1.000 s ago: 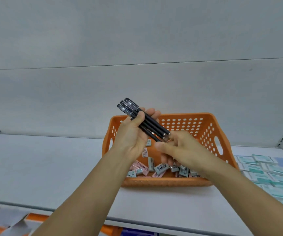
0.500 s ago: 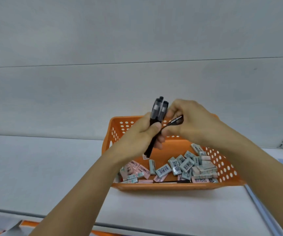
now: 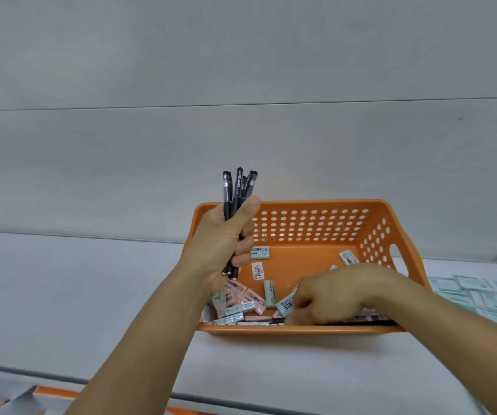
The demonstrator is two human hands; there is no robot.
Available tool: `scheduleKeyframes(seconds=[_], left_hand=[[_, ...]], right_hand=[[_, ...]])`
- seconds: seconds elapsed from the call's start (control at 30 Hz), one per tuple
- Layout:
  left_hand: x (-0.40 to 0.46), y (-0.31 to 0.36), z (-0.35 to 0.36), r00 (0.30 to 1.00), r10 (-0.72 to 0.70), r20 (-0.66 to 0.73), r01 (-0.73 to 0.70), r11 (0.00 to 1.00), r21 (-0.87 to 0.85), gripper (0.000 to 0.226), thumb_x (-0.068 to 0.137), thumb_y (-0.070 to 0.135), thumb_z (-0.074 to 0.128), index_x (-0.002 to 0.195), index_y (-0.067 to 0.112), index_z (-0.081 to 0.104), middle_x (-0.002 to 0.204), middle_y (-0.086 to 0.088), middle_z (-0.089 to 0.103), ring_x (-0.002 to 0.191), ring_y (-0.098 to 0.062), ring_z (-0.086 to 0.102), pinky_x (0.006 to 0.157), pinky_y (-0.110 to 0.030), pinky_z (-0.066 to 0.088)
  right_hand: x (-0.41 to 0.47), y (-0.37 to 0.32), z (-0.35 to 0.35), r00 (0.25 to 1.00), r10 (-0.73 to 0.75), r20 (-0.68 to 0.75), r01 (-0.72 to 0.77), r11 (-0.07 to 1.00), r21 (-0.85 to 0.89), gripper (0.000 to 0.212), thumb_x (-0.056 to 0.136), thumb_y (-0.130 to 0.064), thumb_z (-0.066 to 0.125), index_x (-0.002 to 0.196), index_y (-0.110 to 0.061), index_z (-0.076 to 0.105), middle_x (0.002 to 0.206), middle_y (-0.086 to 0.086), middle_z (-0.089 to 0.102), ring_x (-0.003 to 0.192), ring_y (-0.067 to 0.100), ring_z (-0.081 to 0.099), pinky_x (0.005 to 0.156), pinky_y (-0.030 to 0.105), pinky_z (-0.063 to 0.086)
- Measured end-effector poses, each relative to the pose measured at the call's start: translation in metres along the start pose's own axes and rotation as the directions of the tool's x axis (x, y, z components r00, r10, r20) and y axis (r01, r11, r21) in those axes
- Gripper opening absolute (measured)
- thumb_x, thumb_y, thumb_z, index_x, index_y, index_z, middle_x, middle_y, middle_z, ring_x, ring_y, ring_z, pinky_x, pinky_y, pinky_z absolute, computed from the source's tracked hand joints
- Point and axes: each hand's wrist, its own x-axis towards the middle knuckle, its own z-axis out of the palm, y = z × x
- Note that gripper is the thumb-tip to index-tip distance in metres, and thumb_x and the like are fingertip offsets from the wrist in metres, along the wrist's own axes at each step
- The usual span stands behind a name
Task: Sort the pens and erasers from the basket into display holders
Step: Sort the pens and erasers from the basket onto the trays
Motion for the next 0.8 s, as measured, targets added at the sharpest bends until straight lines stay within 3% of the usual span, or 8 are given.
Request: scheduleKeyframes(seconds=[0.1,0.17,0.27,0.5,0.63,0.73,0.8], left_hand=[[0.002,-0.001,0.000,1.000,0.001,0.006,-0.001,1.000,-0.014,0.031,0.077,0.038,0.075,0.082,0.016,0.054,0.060,0.002,0.045,0.043,-0.007,0.036,0.035,-0.018,0.033],[0.002,-0.002,0.000,1.000,0.007,-0.002,-0.007,1.000,-0.020,0.025,0.078,0.033,0.075,0.088,0.017,0.059,0.061,0.002,0.044,0.043,-0.007,0.036,0.035,-0.018,0.033],[0.003,-0.002,0.001,1.000,0.009,-0.013,-0.010,1.000,-0.028,0.023,0.081,0.029,0.074,0.094,0.016,0.060,0.061,0.001,0.044,0.043,-0.008,0.036,0.035,-0.018,0.034],[0.002,-0.001,0.002,0.999,0.002,-0.040,-0.002,1.000,-0.014,0.016,0.088,0.025,0.069,0.098,0.015,0.060,0.063,0.002,0.046,0.045,-0.008,0.038,0.036,-0.018,0.035],[0.002,0.001,0.003,0.998,-0.003,-0.059,0.001,1.000,-0.029,0.014,0.090,0.022,0.067,0.096,0.014,0.058,0.063,0.001,0.046,0.044,-0.008,0.038,0.036,-0.018,0.034],[0.001,0.002,0.005,0.997,-0.004,-0.077,0.001,0.999,-0.035,0.017,0.091,0.024,0.066,0.085,0.014,0.054,0.062,0.001,0.046,0.043,-0.007,0.038,0.035,-0.018,0.034],[0.000,0.002,0.006,0.994,-0.003,-0.109,0.000,1.000,-0.024,0.023,0.091,0.030,0.064,0.079,0.015,0.052,0.062,0.000,0.047,0.044,-0.009,0.040,0.037,-0.019,0.037]], right_hand=[[0.002,0.002,-0.008,0.999,0.035,0.027,-0.035,0.999,-0.014,0.047,0.088,-0.068,0.047,0.087,-0.023,0.060,0.093,-0.005,0.060,0.086,0.016,0.057,0.069,0.029,0.043],[0.002,0.003,-0.012,0.999,0.030,0.045,-0.030,1.000,0.007,0.048,0.085,-0.070,0.050,0.079,-0.023,0.057,0.084,-0.005,0.059,0.079,0.015,0.057,0.071,0.031,0.046],[-0.002,0.007,-0.015,0.997,-0.014,0.074,0.010,0.998,0.054,0.053,0.085,-0.069,0.052,0.085,-0.018,0.065,0.086,-0.003,0.063,0.086,0.021,0.062,0.086,0.038,0.050],[-0.011,0.023,-0.017,0.990,-0.120,0.077,0.099,0.966,0.237,0.044,0.088,-0.044,0.066,0.116,-0.011,0.065,0.107,0.005,0.066,0.096,0.021,0.060,0.082,0.034,0.049],[-0.017,0.031,-0.019,0.980,-0.180,0.086,0.141,0.928,0.344,0.040,0.090,-0.032,0.067,0.118,-0.005,0.065,0.116,0.016,0.068,0.107,0.033,0.065,0.099,0.048,0.050],[-0.019,0.036,-0.021,0.979,-0.188,0.077,0.145,0.914,0.379,0.031,0.094,-0.029,0.063,0.114,-0.006,0.067,0.111,0.015,0.071,0.096,0.027,0.068,0.096,0.045,0.052],[-0.020,0.038,-0.019,0.987,-0.156,-0.046,0.160,0.881,0.445,0.022,0.095,-0.031,0.061,0.096,-0.012,0.072,0.095,0.008,0.073,0.086,0.021,0.069,0.087,0.039,0.056]])
